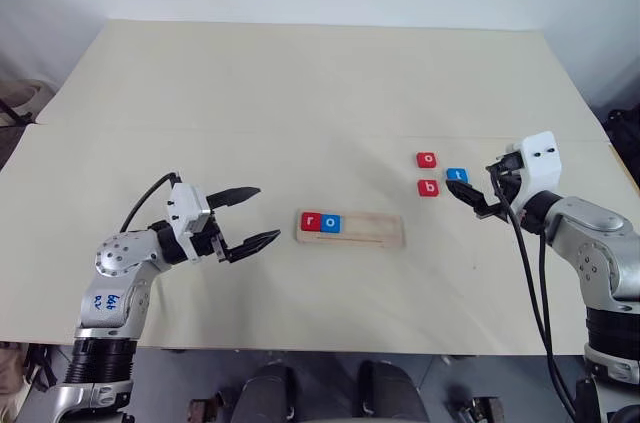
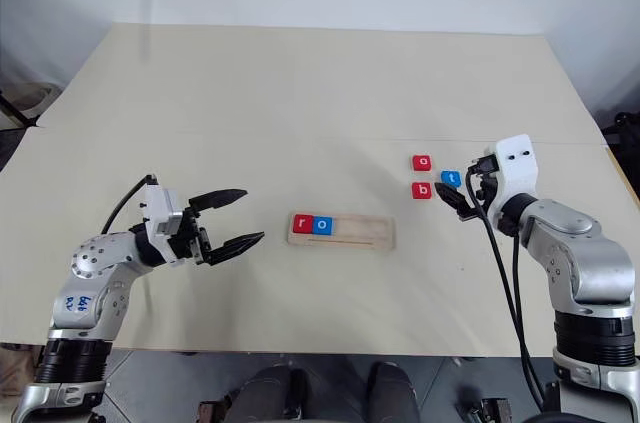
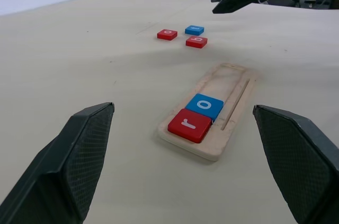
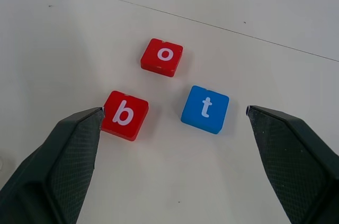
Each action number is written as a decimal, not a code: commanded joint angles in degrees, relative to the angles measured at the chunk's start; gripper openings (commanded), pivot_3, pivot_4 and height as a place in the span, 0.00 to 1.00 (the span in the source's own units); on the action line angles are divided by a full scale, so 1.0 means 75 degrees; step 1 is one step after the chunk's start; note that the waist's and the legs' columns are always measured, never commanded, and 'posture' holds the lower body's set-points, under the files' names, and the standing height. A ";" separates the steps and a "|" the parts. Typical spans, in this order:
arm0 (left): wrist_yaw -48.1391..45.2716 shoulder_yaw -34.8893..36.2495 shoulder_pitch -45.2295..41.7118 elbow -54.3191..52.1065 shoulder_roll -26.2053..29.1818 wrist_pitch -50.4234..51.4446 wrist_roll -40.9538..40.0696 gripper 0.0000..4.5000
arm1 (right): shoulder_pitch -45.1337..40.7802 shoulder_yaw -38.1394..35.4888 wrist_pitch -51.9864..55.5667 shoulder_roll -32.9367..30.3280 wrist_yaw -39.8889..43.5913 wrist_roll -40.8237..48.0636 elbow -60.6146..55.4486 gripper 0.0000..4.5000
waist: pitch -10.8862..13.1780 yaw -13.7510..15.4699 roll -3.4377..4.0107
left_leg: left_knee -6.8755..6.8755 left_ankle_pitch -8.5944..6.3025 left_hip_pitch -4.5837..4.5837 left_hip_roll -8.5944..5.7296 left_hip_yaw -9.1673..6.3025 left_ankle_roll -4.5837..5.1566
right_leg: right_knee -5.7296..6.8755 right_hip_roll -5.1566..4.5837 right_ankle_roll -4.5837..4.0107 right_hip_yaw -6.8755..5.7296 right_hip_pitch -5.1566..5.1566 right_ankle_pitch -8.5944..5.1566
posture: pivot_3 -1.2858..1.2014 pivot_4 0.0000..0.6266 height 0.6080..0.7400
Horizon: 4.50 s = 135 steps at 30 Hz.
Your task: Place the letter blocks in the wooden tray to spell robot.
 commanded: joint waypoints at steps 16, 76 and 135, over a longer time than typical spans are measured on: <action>0.0388 0.0093 0.0137 -0.0310 0.0053 -0.0242 0.0086 0.99 | -0.0984 0.0424 0.0969 0.0703 -0.0517 0.0012 -0.0132 1.00 | 0.0000 -0.0023 0.0001 | -0.0004 0.0000 0.0000 0.0003 0.0000 0.0000 | -0.0002 0.0002 0.0000 0.0001 -0.0001 0.0000 | 0.52 0.24 1.00; -0.0861 -0.0877 -0.0752 0.0270 -0.0240 -0.0220 -0.0117 1.00 | 0.1745 -0.0652 0.3557 0.3423 -0.2499 -0.0332 -0.4214 0.71 | -0.0003 -0.0015 0.0007 | -0.0022 0.0000 -0.0012 -0.0001 -0.0002 -0.0002 | -0.0019 0.0011 -0.0002 0.0007 -0.0015 -0.0001 | 0.52 0.24 1.00; -0.0848 -0.0699 -0.0038 -0.0154 0.0148 -0.0874 0.0032 1.00 | -0.3049 0.3615 -0.3937 -0.0099 0.7324 -0.2028 0.3383 0.33 | 0.0009 -0.0021 0.0013 | -0.0001 -0.0001 -0.0005 0.0027 -0.0007 -0.0001 | -0.0040 0.0013 0.0007 -0.0008 0.0012 0.0004 | 0.52 0.24 1.00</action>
